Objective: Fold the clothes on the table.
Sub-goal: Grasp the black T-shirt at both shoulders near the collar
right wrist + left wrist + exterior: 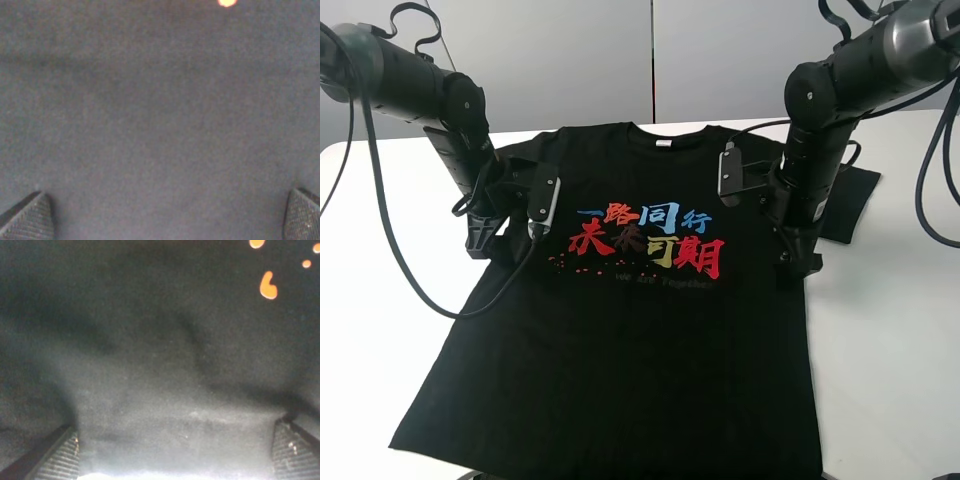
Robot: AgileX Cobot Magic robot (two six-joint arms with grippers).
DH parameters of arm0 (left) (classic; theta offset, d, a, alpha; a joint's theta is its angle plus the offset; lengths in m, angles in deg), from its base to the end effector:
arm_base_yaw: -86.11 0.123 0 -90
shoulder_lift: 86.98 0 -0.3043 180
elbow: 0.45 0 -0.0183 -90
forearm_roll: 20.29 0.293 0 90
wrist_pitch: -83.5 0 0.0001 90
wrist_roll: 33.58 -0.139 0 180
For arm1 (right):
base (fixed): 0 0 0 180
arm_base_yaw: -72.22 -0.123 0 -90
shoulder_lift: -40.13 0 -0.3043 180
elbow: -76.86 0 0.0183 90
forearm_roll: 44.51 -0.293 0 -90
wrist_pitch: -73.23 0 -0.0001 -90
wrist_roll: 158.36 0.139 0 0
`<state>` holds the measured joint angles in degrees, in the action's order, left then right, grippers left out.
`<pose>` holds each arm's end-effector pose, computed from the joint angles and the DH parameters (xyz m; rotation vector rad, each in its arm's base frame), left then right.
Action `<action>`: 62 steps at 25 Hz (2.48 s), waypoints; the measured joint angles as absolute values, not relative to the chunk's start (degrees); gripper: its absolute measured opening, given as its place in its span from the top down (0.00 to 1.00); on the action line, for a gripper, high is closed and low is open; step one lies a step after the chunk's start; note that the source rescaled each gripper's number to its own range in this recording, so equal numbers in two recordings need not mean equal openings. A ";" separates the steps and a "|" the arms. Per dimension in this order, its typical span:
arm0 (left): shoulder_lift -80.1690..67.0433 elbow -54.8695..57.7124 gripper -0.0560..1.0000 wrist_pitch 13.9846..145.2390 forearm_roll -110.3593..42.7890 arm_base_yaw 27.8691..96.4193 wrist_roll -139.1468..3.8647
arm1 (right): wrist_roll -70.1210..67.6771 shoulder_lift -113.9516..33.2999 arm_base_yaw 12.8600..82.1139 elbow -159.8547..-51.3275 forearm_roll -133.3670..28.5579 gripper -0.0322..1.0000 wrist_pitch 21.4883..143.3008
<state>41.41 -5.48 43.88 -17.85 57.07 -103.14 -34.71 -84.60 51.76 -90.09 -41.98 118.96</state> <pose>0.3788 -0.2060 0.0355 2.3322 1.9436 0.1054 0.3531 0.1271 0.0297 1.9476 -2.3781 0.0158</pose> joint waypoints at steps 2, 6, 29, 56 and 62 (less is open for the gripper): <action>41.41 -5.48 0.00 43.88 -17.88 57.07 -103.14 | -34.71 -84.68 51.76 -90.09 -41.88 0.00 118.57; 41.41 -5.48 0.00 43.88 -17.73 57.07 -103.14 | -34.05 -84.80 51.76 -90.09 -42.00 0.07 117.38; 41.41 -5.48 0.00 44.61 -15.62 57.07 -102.80 | -32.80 -87.30 51.76 -91.09 -44.51 0.51 116.78; 41.41 -5.48 0.01 47.83 -14.40 57.07 -97.19 | -31.28 -87.55 51.76 -91.49 -44.82 0.52 117.41; 41.59 -5.48 0.00 47.05 -14.40 57.07 -97.68 | -31.28 -87.55 51.76 -91.52 -44.82 0.52 117.41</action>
